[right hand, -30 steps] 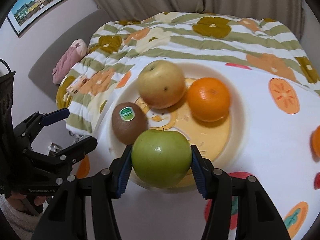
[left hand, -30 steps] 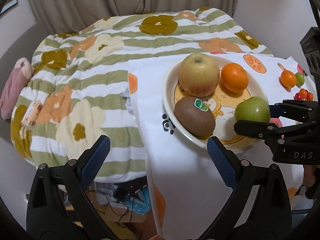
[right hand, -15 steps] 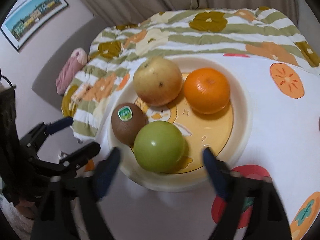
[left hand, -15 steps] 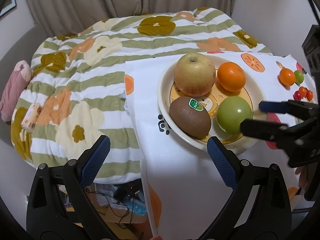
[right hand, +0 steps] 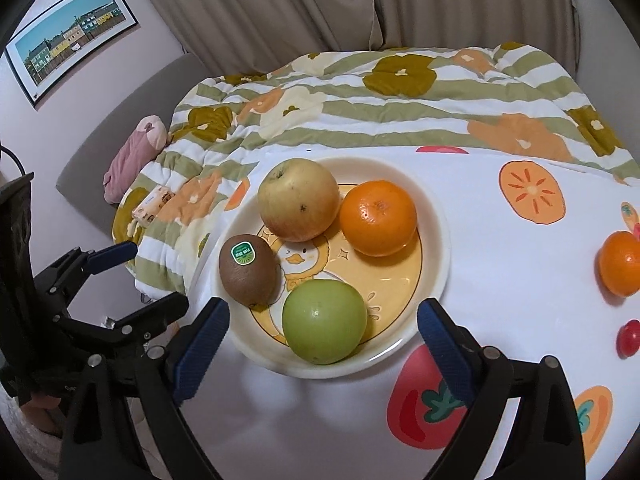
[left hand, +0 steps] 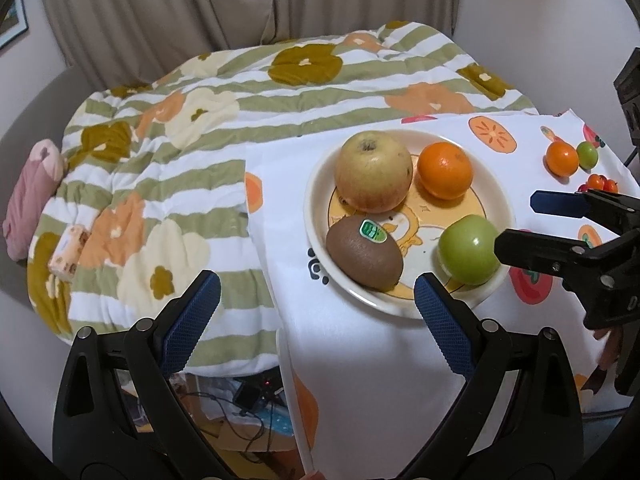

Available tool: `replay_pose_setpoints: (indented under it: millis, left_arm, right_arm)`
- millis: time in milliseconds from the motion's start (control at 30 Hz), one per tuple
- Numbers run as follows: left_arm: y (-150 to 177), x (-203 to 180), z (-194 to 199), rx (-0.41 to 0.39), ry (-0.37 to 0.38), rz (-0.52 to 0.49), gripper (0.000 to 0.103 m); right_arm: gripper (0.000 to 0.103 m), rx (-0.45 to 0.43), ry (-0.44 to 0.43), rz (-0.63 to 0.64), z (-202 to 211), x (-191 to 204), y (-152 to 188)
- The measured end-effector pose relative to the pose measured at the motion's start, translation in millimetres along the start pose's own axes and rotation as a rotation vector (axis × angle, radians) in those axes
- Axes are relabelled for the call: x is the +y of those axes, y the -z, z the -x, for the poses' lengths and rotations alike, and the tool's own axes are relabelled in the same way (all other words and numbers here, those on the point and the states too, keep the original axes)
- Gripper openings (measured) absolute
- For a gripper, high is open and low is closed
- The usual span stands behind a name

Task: Organize fruits
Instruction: 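Move both open tools back toward the remaining loose fruits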

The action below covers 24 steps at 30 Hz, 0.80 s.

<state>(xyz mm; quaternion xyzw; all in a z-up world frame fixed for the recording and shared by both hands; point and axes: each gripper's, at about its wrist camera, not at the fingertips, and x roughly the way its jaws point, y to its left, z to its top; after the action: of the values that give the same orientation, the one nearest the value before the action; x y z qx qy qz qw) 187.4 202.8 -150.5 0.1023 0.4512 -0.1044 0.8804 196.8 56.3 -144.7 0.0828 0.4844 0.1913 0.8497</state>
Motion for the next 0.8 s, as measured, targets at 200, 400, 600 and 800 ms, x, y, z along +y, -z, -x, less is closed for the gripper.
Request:
replay_pose_setpoints:
  millis: [200, 400, 600, 800]
  left_arm:
    - [-8.2, -12.4, 17.3, -0.020, -0.011, -0.008, 0.102]
    - [-16.4, -39.2, 45.9, -0.059, -0.041, -0.010, 0.102]
    - [-24.4, -77.6, 68.7, -0.085, -0.013, 0.025, 0.102]
    - [-33.7, -135.1, 78.7, -0.111, 0.013, 0.000, 0.103]
  right_arm:
    - [0.094, -0.047, 0.012, 0.038, 26.7, 4.5, -0.8]
    - [0.094, -0.059, 0.014, 0.065, 61.2, -8.0, -0.4]
    - [0.094, -0.093, 0.056, 0.106, 115.9, -37.4, 7.2]
    - [0.094, -0.124, 0.093, 0.053, 159.6, -87.5, 17.1]
